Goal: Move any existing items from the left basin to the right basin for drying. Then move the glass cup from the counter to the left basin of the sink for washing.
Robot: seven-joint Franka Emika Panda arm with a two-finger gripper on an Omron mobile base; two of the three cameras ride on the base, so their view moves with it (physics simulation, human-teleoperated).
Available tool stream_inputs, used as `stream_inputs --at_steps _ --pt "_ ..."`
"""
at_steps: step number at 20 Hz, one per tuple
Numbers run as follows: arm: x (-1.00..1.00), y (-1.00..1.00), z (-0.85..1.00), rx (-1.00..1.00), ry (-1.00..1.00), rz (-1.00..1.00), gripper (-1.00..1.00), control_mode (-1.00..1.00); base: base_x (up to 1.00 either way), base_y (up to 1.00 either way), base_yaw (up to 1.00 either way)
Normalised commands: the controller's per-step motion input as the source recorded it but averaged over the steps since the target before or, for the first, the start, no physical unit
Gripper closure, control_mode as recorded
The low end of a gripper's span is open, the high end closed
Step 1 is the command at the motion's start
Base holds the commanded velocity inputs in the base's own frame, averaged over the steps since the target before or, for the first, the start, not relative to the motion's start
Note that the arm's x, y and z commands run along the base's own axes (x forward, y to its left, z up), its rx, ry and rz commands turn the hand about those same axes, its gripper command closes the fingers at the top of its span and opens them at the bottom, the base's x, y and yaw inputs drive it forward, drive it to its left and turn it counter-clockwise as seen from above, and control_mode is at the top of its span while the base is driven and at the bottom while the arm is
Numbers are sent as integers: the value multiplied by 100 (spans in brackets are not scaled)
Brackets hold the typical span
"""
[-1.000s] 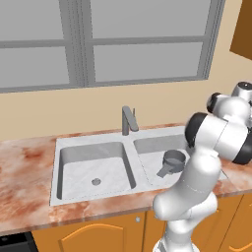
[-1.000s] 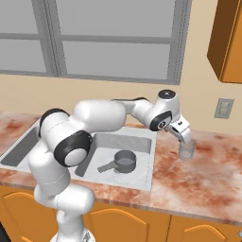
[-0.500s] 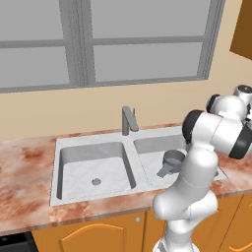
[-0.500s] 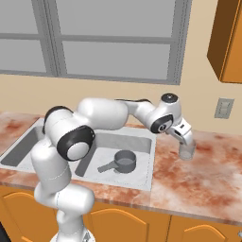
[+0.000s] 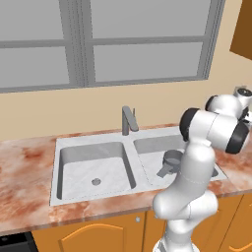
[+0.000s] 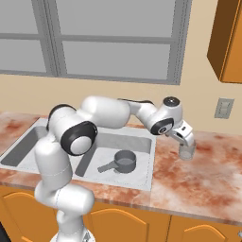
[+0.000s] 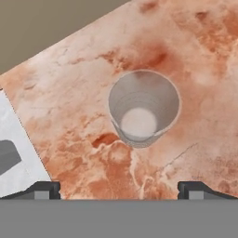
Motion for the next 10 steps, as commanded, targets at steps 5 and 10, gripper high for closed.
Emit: stream_inputs --at_steps 5,10 --pt "10 -4 -21 0 2 7 -100 -100 0 0 0" --pt "10 -4 -23 0 3 7 -100 -100 0 0 0"
